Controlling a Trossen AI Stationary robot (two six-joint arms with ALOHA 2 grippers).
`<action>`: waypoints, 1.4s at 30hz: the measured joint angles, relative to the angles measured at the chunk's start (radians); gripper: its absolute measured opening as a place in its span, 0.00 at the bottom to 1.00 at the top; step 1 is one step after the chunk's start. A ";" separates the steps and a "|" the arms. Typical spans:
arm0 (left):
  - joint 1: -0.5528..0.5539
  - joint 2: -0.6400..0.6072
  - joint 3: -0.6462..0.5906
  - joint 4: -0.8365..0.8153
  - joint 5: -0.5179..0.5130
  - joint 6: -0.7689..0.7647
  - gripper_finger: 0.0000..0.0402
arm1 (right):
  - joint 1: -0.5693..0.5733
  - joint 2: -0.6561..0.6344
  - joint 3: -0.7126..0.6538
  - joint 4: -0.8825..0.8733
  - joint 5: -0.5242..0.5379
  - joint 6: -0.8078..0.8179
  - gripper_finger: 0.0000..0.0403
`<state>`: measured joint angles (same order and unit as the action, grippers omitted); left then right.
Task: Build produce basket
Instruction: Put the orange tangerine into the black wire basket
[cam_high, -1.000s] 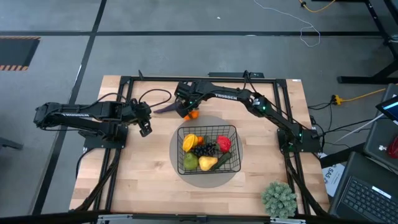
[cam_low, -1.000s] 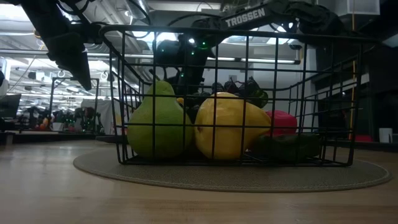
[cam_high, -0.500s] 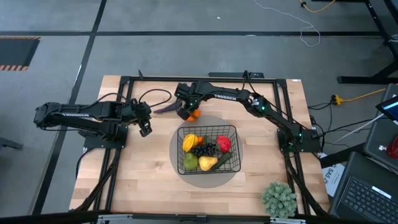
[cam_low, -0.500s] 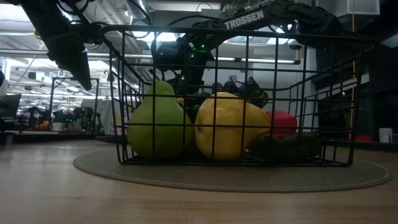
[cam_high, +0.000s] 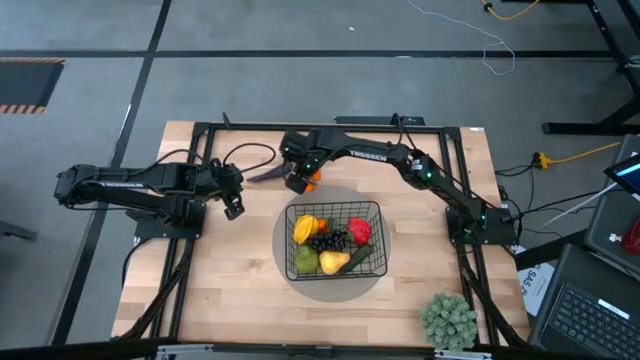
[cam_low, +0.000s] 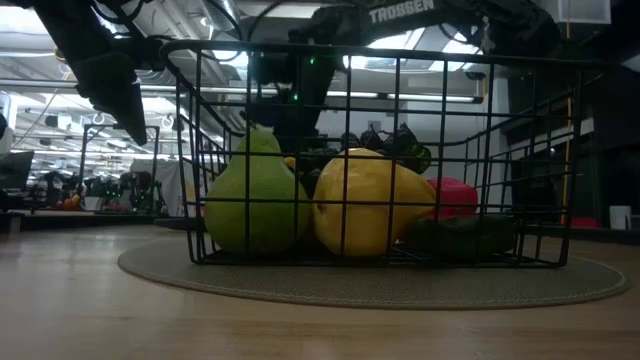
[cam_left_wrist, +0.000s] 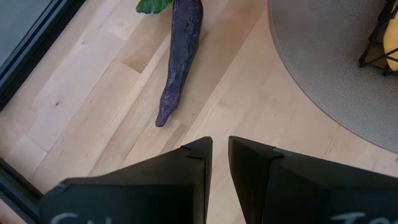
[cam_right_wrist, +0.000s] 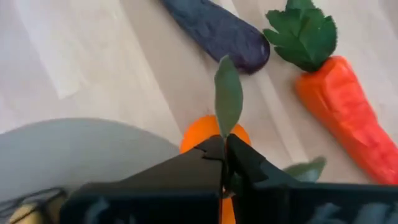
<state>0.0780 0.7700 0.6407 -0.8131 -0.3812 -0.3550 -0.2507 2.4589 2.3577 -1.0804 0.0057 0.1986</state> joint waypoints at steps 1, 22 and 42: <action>0.000 0.000 0.000 0.000 0.000 0.000 0.10 | 0.003 -0.016 -0.008 -0.002 0.000 -0.004 0.00; 0.000 0.000 0.000 0.000 0.000 0.000 0.10 | 0.066 -0.354 -0.003 -0.351 0.232 0.055 0.00; 0.000 0.000 0.000 0.005 -0.003 0.001 0.10 | 0.297 -0.488 -0.004 -0.491 0.085 0.137 0.00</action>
<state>0.0782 0.7704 0.6407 -0.8085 -0.3840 -0.3538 0.0465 1.9713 2.3539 -1.5711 0.0908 0.3351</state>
